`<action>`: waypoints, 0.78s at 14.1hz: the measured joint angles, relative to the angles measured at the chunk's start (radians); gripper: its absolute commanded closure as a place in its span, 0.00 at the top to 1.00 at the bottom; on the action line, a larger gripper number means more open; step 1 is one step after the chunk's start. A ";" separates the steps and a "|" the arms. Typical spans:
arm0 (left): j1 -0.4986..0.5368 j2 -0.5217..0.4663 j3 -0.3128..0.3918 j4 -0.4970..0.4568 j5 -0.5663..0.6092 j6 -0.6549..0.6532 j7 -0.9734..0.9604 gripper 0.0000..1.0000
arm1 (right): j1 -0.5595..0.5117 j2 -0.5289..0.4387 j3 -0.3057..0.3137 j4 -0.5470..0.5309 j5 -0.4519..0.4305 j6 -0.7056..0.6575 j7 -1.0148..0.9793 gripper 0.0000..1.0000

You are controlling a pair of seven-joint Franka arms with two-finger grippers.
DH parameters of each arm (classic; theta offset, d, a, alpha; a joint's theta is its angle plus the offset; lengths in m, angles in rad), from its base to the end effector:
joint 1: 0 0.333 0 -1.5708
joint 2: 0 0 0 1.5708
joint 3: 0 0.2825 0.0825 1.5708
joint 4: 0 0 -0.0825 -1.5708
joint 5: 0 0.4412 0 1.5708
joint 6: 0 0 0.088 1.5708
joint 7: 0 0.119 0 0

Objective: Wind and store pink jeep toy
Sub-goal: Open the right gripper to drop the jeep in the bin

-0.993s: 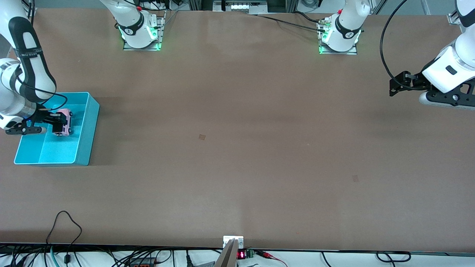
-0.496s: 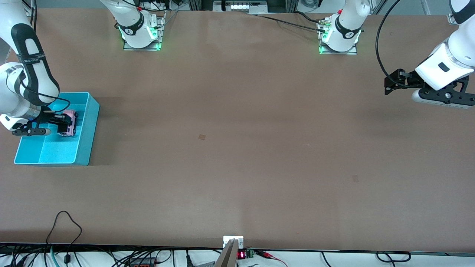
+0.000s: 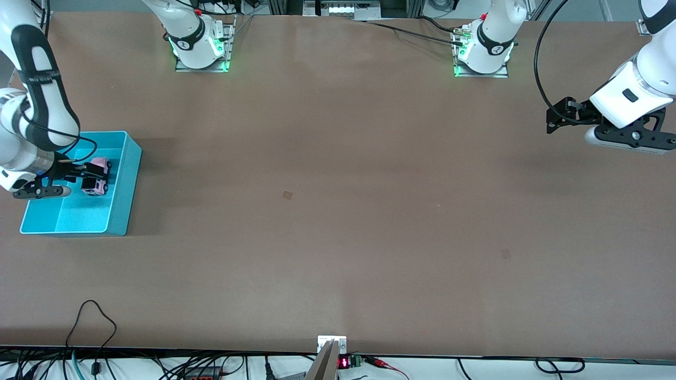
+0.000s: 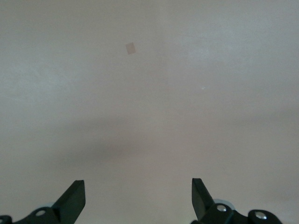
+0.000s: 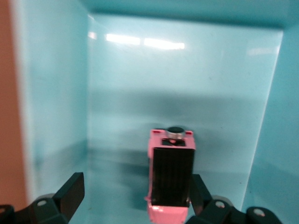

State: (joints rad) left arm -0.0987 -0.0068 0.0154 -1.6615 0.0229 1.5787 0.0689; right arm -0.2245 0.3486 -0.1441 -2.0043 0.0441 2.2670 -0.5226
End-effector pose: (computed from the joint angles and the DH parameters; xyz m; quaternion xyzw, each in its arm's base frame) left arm 0.6040 -0.0477 0.5360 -0.9963 0.0765 0.0379 0.0117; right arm 0.5813 -0.2245 0.1940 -0.9970 -0.0653 0.0405 0.0101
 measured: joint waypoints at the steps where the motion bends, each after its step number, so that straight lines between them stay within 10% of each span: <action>1: 0.000 0.000 0.000 0.001 0.000 0.000 0.000 1.00 | 0.006 -0.028 0.014 0.020 0.000 -0.044 -0.008 1.00; 11: 0.000 0.000 0.000 0.006 0.000 -0.002 0.000 1.00 | 0.168 -0.239 0.044 0.050 0.001 -0.148 0.104 1.00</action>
State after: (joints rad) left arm -0.0987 -0.0069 0.0152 -1.6553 0.0229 1.5771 0.0686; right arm -0.0569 0.1091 -0.0997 -1.9543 0.0450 2.1195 -0.4183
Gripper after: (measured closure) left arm 0.000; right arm 0.000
